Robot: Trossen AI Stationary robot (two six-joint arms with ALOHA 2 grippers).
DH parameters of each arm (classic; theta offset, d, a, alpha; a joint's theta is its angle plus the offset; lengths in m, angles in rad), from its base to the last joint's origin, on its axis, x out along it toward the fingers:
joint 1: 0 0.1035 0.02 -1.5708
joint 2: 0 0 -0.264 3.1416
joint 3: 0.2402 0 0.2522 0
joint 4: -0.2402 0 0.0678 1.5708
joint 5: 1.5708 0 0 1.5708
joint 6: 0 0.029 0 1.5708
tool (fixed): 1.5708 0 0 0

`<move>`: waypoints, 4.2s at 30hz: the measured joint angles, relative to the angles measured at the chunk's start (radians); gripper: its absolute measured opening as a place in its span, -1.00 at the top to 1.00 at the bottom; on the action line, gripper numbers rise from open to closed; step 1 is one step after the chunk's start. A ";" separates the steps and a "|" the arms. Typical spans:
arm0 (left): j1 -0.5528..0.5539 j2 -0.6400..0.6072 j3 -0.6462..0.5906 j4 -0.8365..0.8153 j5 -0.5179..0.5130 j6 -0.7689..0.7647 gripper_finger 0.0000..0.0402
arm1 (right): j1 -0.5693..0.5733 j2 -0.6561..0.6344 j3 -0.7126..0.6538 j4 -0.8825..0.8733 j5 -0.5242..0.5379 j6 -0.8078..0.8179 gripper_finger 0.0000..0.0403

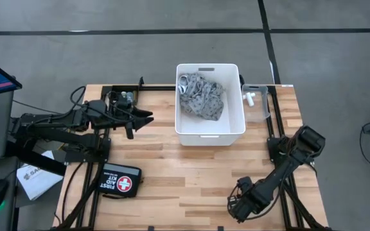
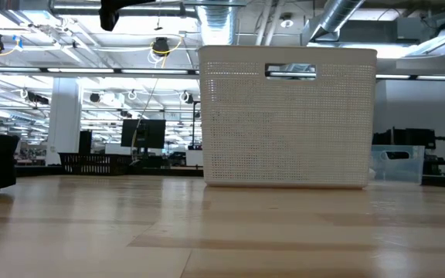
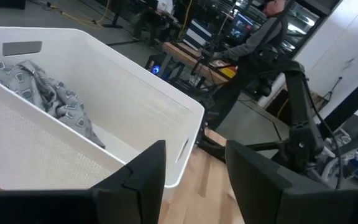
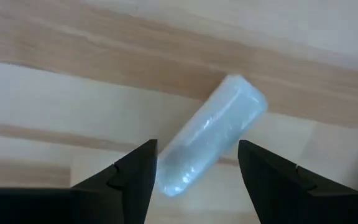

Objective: Pick & place medical supplies in basket/bin
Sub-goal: Put the white gauze in the transparent bin

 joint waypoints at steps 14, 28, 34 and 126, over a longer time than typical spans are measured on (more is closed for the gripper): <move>0.000 0.000 0.000 0.004 0.001 -0.025 0.21 | 0.039 0.032 -0.001 -0.048 0.067 -0.005 -0.09; 0.000 0.000 0.000 0.014 0.018 -0.046 0.21 | 0.055 0.032 -0.038 0.003 0.075 -0.029 -0.03; 0.000 0.000 0.000 0.015 0.019 -0.046 0.21 | 0.056 0.032 -0.038 0.003 0.076 -0.029 0.19; 0.000 0.000 0.000 0.044 -0.115 -0.028 0.21 | -1.759 -0.755 -0.512 0.202 0.579 -1.298 0.54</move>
